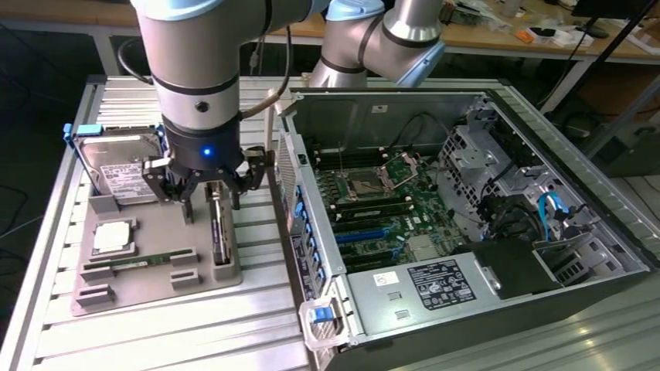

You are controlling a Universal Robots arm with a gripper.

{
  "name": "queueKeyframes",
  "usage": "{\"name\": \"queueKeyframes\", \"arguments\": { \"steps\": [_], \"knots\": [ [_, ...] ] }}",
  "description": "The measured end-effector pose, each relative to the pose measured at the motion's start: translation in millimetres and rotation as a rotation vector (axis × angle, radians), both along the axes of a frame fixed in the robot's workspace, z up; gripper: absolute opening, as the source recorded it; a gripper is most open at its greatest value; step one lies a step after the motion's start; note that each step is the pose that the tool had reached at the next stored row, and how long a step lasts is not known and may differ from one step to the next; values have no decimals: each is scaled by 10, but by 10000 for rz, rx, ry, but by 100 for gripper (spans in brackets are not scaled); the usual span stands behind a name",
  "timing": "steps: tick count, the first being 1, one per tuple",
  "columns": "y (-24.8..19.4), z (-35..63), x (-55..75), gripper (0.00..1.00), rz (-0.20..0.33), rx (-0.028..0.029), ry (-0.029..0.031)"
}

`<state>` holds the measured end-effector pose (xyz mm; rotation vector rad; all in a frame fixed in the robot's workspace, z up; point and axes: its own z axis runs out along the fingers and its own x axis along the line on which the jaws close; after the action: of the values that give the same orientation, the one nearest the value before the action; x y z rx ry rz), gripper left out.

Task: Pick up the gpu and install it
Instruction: 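Pick up the gpu and move the gpu toward the slot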

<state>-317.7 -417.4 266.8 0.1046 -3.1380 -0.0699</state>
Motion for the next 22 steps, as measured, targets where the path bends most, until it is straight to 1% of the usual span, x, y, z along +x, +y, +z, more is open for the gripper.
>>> {"name": "queueKeyframes", "arguments": {
  "steps": [10,13,21,22],
  "knots": [
    [-1,-183,0,66,1,44,1],
    [-1,-233,0,66,0,66,-1],
    [-1,-232,0,66,0,69,-2],
    [-1,-233,1,65,1,69,-2]
  ]
}}
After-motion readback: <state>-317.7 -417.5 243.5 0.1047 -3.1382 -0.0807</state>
